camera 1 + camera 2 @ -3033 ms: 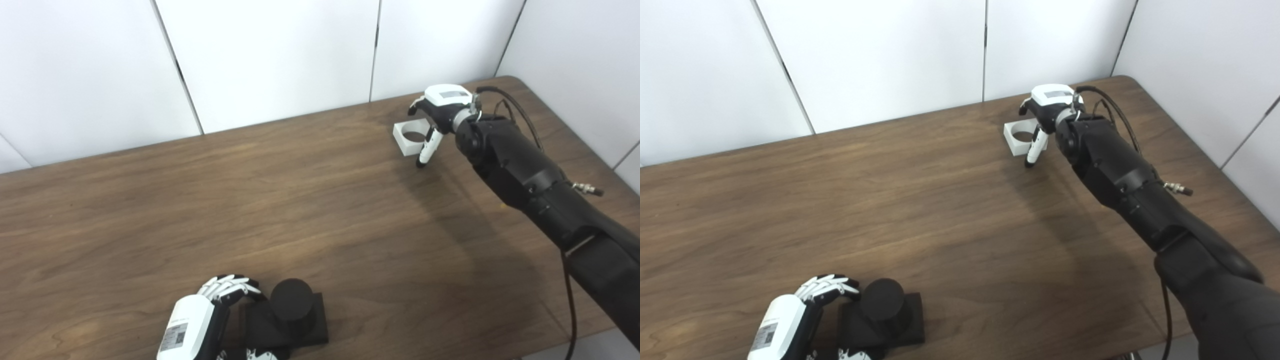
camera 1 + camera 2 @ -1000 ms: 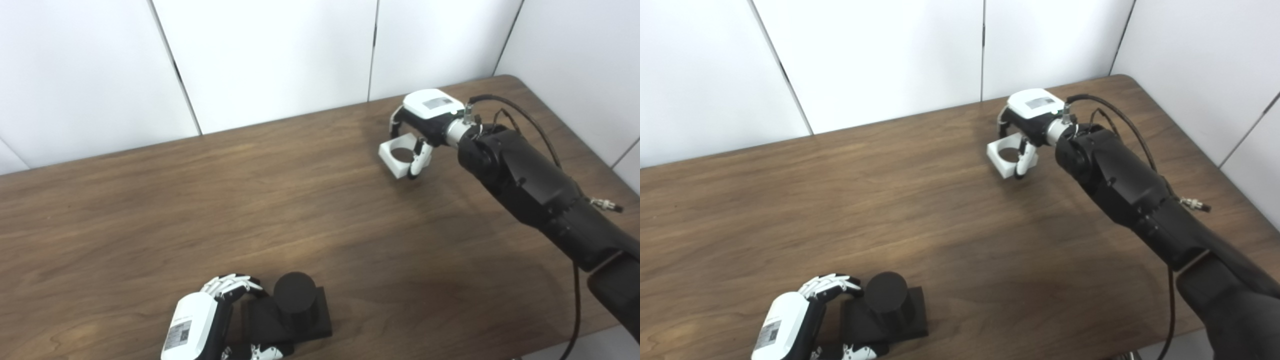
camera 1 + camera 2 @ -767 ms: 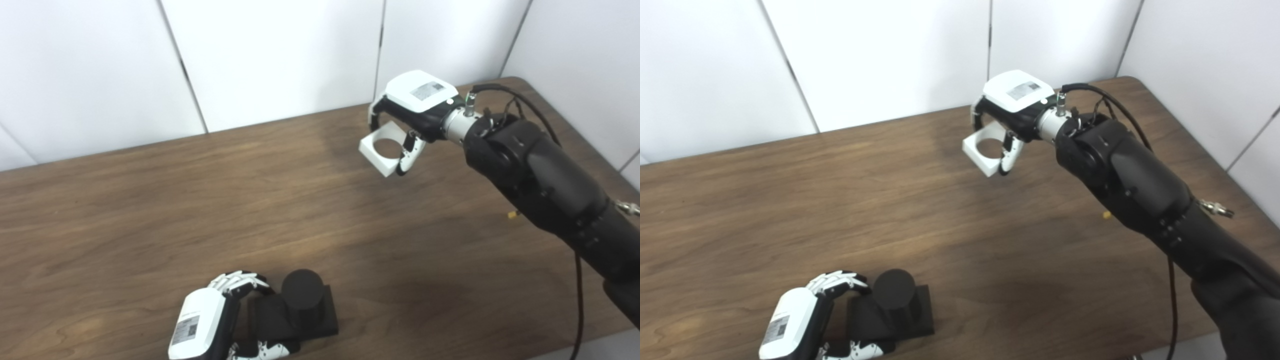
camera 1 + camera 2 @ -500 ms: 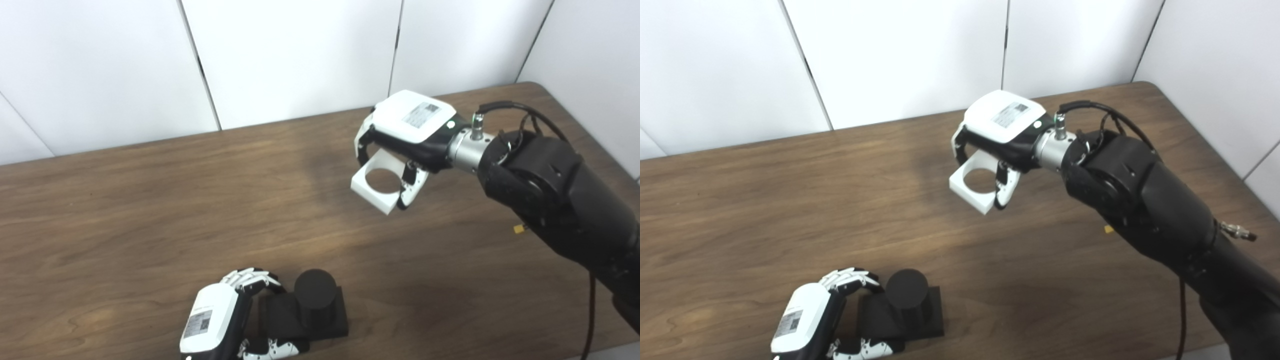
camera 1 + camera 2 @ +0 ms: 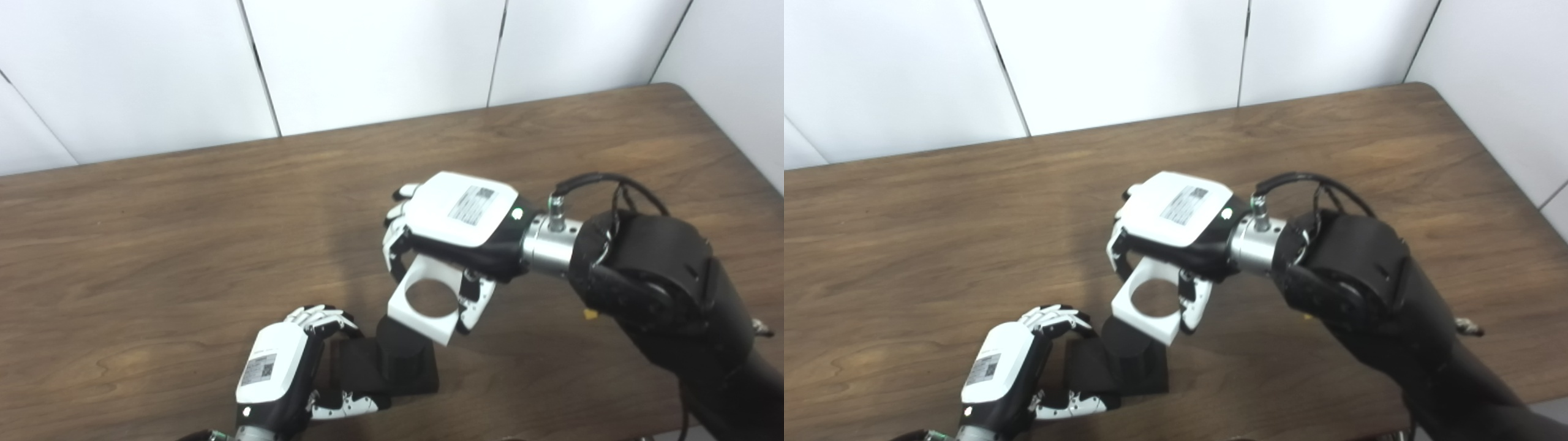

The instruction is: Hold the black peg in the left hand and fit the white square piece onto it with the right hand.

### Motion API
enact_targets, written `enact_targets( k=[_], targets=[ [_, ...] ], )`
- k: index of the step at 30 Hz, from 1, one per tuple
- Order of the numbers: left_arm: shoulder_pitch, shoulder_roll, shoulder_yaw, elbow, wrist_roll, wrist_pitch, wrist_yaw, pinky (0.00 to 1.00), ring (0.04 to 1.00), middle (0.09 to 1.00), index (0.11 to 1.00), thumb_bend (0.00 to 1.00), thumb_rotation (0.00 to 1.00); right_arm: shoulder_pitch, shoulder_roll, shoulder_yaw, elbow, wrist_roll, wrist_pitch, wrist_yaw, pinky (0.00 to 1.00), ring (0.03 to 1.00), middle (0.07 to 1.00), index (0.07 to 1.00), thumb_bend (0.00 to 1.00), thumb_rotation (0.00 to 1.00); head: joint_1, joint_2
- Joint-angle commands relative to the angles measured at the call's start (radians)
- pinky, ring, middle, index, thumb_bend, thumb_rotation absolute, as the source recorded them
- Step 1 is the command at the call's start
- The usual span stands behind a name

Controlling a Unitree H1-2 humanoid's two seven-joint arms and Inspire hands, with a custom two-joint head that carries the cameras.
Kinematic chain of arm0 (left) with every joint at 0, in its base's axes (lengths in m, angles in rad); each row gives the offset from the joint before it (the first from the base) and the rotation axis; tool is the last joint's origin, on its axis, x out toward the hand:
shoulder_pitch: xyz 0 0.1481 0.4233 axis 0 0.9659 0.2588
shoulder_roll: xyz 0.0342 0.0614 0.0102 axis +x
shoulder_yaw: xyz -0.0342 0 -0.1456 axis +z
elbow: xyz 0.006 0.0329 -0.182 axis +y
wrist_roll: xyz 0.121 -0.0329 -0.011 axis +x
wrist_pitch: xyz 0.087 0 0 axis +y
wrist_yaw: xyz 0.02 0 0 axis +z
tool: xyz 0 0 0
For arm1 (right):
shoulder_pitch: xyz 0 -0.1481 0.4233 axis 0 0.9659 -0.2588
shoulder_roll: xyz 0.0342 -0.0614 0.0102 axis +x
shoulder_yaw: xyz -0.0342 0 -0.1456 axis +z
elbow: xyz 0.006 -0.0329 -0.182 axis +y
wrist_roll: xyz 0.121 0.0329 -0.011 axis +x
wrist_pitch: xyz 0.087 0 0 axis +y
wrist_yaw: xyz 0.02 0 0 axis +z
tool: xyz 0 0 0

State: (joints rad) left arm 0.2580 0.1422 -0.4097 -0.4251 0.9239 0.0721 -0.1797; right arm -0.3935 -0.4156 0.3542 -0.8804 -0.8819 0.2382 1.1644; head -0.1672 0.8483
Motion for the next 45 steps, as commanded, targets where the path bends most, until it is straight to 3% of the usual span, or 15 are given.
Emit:
enact_targets(
  k=[1,10,45],
  targets=[
    [-0.008,-0.024,-0.009,-0.014,0.001,0.011,-0.017,0.87,0.835,0.755,0.485,0.52,0.05,-0.015,0.013,-0.017,-0.032,-0.010,-0.005,0.007,0.94,0.856,0.744,0.484,0.52,0.13,0.000,0.000],
    [-0.009,-0.029,-0.016,-0.014,0.008,0.014,-0.014,0.88,0.836,0.752,0.485,0.52,0.05,-0.016,0.046,0.012,-0.065,-0.029,-0.020,0.074,0.93,0.867,0.747,0.485,0.52,0.13,0.013,0.005],
    [-0.020,-0.044,-0.060,-0.044,0.038,0.068,-0.025,0.88,0.839,0.750,0.485,0.52,0.05,0.056,0.033,-0.025,0.007,0.003,-0.099,-0.026,0.90,0.860,0.739,0.484,0.52,0.13,0.051,0.025]
  ],
)
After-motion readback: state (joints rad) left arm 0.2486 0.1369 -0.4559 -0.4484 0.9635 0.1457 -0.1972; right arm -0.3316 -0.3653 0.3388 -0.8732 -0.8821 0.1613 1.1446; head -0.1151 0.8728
